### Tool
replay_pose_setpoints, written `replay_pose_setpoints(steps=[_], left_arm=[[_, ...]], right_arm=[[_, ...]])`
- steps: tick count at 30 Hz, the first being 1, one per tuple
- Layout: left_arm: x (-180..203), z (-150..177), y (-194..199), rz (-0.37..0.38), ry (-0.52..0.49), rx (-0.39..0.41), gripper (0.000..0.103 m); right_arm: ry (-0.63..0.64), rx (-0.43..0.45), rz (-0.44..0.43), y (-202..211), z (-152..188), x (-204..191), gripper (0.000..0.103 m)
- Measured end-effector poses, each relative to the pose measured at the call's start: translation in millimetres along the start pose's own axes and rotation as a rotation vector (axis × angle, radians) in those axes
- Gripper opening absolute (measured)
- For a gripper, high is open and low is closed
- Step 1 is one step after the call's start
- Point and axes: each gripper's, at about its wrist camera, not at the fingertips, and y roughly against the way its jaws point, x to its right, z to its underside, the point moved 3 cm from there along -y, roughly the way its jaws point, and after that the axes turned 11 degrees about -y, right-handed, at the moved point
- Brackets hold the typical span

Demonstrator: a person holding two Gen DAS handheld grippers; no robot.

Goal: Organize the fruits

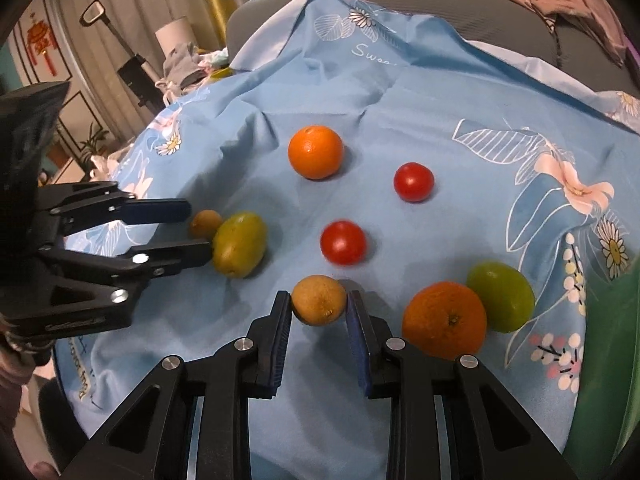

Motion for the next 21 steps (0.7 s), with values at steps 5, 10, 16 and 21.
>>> replay_pose_setpoints(steps=[5,10,16,21], left_arm=[[-6.5,-2.3,-7.6,0.0,-0.039,-0.032,0.03],[-1.7,-5.5,-13.2,-0.012,-0.095,-0.047,0.03],[-1.7,-5.0,-22.7,0.005,-0.076,-0.065,0.025],[0.2,-3.1,-22.6,-0.023,-0.051,-0.063,0.025]], right_arm=[[-0.008,0.001,-0.014,-2.3,-0.9,2.0,0.03],[-0.027,0.01,-0.014,-3.1,-3.5,5.3,0.03],[-0.031,0.016,-0.017,-0.7,-4.5,6.1,0.03],[-0.036,0.026,-0.018,1.2,-5.8,6.3,0.03]])
